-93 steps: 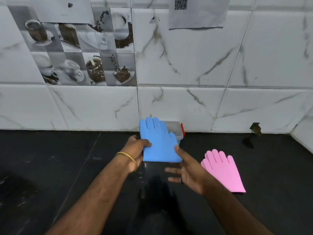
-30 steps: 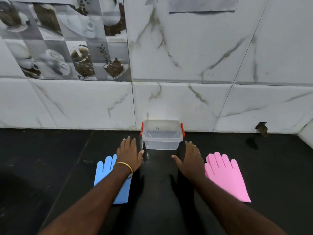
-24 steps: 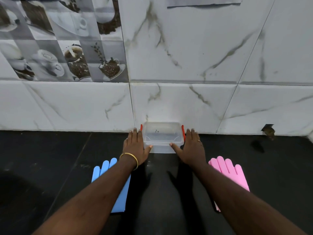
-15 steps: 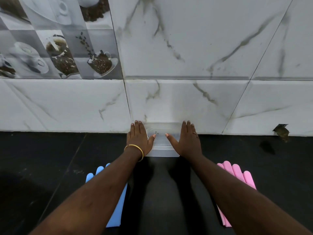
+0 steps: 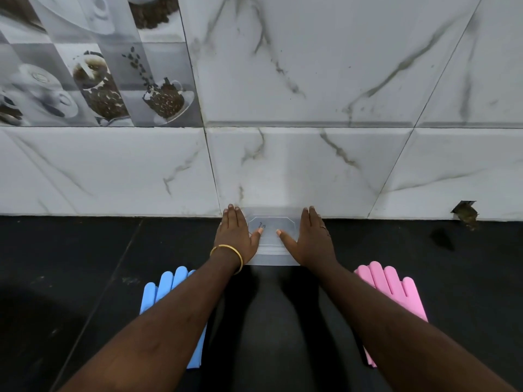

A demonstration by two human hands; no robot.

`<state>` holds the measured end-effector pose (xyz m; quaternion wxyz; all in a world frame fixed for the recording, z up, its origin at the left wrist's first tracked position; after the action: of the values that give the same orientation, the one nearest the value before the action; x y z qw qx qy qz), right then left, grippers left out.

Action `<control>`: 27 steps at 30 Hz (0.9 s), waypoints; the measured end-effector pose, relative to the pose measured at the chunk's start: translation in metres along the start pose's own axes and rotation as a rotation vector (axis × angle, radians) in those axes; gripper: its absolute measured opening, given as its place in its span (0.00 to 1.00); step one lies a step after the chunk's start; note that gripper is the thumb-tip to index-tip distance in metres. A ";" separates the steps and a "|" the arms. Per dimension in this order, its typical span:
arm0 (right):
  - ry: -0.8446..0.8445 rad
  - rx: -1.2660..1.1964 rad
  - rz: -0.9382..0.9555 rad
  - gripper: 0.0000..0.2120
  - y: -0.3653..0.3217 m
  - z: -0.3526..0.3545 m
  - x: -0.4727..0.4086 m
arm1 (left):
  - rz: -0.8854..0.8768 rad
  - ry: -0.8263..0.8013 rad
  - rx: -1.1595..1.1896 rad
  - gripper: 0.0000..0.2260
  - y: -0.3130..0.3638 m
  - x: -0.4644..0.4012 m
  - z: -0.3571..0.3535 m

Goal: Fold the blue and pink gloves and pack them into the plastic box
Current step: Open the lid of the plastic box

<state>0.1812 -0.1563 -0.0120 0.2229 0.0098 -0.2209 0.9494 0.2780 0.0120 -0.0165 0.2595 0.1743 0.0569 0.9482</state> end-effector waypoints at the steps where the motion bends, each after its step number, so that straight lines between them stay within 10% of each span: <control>1: -0.001 -0.005 -0.004 0.48 0.002 -0.001 0.007 | 0.000 0.010 -0.001 0.38 0.002 0.007 -0.002; 27: 0.003 0.026 -0.008 0.46 0.020 -0.025 0.174 | 0.029 0.079 -0.001 0.36 0.016 0.177 -0.061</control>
<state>0.0181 -0.0887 -0.0226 0.2267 0.0122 -0.2082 0.9514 0.1067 0.0876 -0.0167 0.2435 0.1375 0.0643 0.9579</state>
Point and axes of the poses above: each hand's wrist, its own x-axis away from the middle knuckle, its own z-axis out of the back of the hand, y = z × x, the point moved 9 cm from there along -x, towards the middle knuckle, and after that the axes turned 13 degrees about -y, right-handed, at the moved point
